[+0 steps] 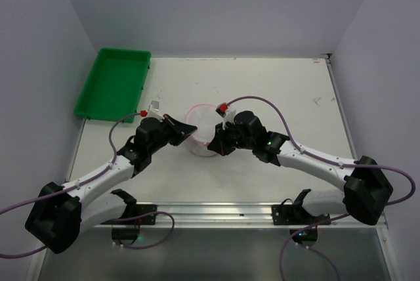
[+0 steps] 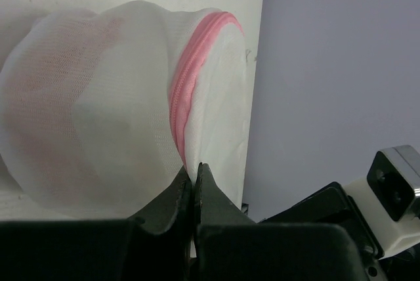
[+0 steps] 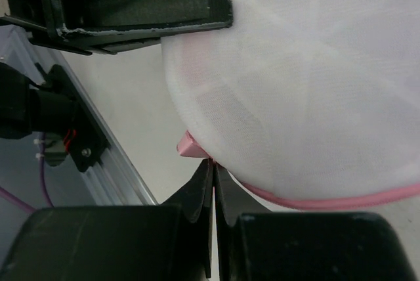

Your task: Unzip the laundry bag and remove the bra

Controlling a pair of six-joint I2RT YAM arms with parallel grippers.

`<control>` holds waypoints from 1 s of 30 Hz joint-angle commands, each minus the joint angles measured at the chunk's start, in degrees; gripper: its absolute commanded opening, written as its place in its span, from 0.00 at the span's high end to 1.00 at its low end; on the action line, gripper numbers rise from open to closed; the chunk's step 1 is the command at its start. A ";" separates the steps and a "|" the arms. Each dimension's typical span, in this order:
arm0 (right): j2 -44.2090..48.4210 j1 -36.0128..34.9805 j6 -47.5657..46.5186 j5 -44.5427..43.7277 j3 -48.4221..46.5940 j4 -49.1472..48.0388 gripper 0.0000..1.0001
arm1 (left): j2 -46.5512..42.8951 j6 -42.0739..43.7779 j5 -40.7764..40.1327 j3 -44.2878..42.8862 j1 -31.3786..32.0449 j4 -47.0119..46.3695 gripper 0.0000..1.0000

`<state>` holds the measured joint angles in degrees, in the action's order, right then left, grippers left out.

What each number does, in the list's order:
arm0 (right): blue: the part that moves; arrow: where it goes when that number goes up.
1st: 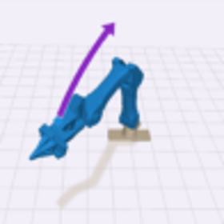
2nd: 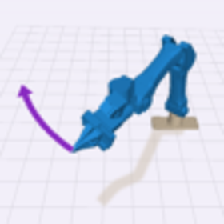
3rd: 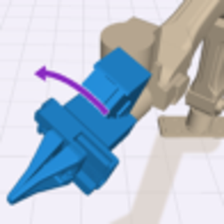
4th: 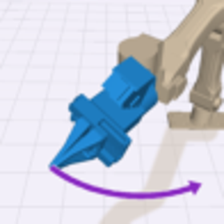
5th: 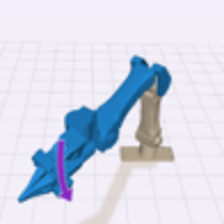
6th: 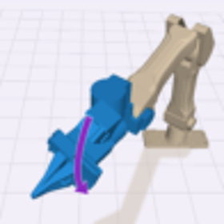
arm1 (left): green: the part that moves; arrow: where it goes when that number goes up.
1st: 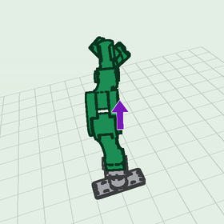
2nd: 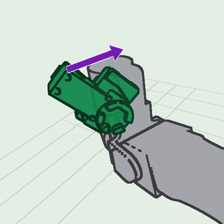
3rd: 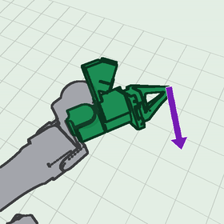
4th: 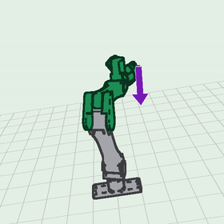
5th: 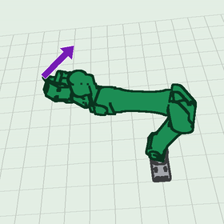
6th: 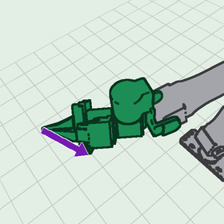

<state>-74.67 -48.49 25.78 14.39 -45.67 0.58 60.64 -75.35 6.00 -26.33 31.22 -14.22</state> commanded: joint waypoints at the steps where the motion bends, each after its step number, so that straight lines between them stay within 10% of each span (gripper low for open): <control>1: 4.61 0.06 -5.46 -8.05 -0.57 5.56 1.00 | 0.26 4.42 1.38 -0.83 0.15 -0.29 1.00; 15: 12.62 1.91 -10.40 -10.09 2.78 14.80 1.00 | 5.62 21.46 15.35 -6.71 -8.19 4.99 1.00; 22: 11.05 1.91 -10.31 -8.69 0.50 15.33 1.00 | 18.62 38.69 22.23 -25.05 -13.29 19.36 1.00; 25: 6.67 1.73 -8.48 -3.24 -3.09 13.58 1.00 | 21.44 35.64 22.64 -26.50 -13.29 15.39 0.65; 26: 5.43 1.64 -7.60 -2.53 -4.07 13.05 1.00 | 21.53 32.49 22.65 -26.41 -13.29 13.71 0.34; 30: 0.59 0.94 -3.64 -0.51 -8.29 8.31 1.00 | 17.61 27.02 16.61 -24.83 -13.29 16.91 0.00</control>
<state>-72.10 -46.94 18.92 10.37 -49.60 12.36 82.13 -45.34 26.98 -50.74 18.24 0.34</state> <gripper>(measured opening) 0.007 0.973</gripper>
